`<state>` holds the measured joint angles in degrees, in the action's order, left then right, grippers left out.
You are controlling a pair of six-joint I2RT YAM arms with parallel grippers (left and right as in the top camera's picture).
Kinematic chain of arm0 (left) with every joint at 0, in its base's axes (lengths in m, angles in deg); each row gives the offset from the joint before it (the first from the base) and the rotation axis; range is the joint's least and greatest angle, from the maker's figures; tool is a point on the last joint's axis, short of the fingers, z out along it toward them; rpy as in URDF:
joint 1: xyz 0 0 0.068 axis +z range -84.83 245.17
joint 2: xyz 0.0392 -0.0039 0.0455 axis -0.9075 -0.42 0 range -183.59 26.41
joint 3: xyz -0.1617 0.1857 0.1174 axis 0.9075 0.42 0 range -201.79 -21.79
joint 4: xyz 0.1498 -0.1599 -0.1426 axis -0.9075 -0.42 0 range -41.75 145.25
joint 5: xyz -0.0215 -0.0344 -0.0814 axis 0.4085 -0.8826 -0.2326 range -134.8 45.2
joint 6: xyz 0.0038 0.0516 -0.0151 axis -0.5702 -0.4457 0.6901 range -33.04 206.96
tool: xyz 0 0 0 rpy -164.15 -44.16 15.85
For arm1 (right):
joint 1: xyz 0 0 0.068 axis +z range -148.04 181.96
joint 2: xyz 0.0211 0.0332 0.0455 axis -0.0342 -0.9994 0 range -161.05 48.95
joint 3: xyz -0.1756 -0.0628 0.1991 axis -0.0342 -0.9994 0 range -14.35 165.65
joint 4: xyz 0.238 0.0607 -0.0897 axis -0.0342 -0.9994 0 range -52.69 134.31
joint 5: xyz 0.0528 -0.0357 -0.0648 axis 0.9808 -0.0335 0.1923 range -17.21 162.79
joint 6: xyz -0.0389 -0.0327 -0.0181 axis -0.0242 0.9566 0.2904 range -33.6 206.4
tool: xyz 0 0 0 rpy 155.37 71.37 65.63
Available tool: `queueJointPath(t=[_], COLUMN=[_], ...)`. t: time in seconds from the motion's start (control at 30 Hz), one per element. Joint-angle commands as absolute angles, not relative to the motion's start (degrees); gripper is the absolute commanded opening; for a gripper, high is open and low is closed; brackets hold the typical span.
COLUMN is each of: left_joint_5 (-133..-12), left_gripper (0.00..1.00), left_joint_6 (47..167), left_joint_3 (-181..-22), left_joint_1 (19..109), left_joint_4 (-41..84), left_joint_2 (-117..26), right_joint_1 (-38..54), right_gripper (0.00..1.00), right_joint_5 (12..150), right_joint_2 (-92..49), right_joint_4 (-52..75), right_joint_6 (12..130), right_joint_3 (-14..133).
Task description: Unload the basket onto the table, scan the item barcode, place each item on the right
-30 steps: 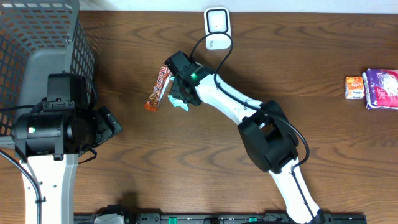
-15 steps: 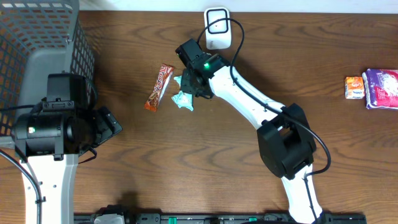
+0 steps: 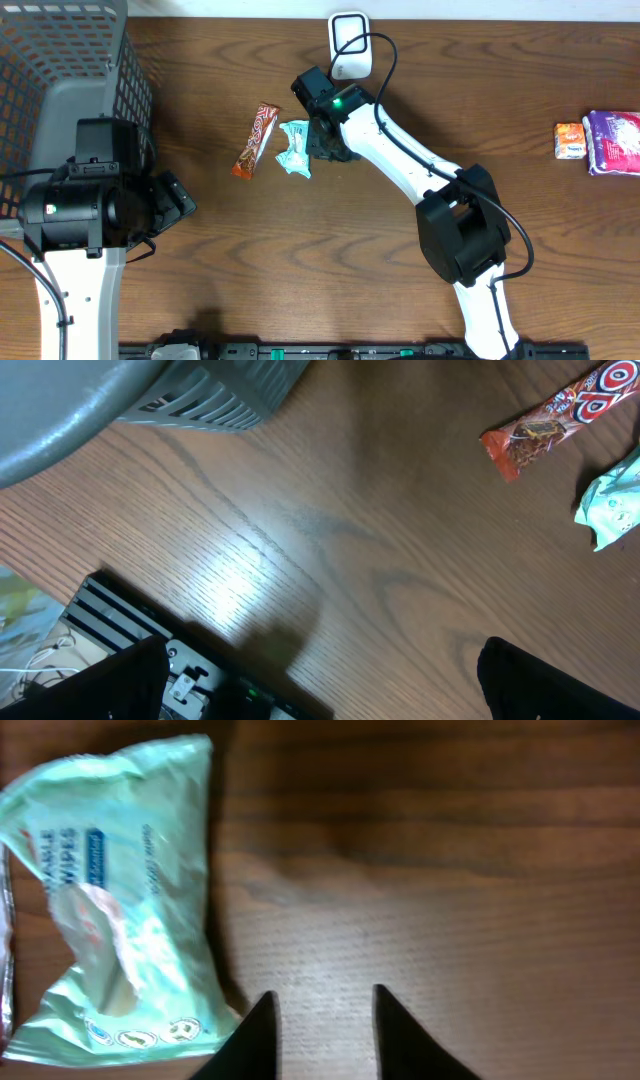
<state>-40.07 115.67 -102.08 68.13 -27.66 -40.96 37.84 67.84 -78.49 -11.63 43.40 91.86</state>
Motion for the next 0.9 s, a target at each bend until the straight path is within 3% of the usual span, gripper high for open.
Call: queueJointPath(t=[0.0, 0.07, 0.2, 0.6, 0.87], left_joint_5=[-39.17, -39.20, -39.20, -39.20, -39.20], left_gripper=[0.98, 0.98, 0.98, 0.98, 0.98], left_joint_6=[116.21, 116.21, 116.21, 116.21, 116.21], left_joint_3=[-102.08, -102.08, -102.08, -102.08, -102.08], left_joint_1=[68.43, 68.43, 68.43, 68.43, 68.43], left_joint_4=[-27.88, -27.88, -27.88, -27.88, -27.88], left_joint_2=[-40.92, -40.92, -40.92, -40.92, -40.92], right_joint_1=[37.84, 38.43, 39.96, 41.60, 41.42], right_gripper=[0.34, 0.45, 0.50, 0.50, 0.21], right_joint_5=[67.62, 68.82, 68.86, 68.78, 68.60], right_joint_2=[-77.72, -77.74, -78.07, -86.47, -86.40], right_joint_4=[-9.60, -6.62, -1.64, 4.74, 2.60], right_joint_6=[43.79, 43.84, 43.84, 43.88, 46.42], right_joint_3=[91.60, 91.58, 91.49, 91.47, 91.56])
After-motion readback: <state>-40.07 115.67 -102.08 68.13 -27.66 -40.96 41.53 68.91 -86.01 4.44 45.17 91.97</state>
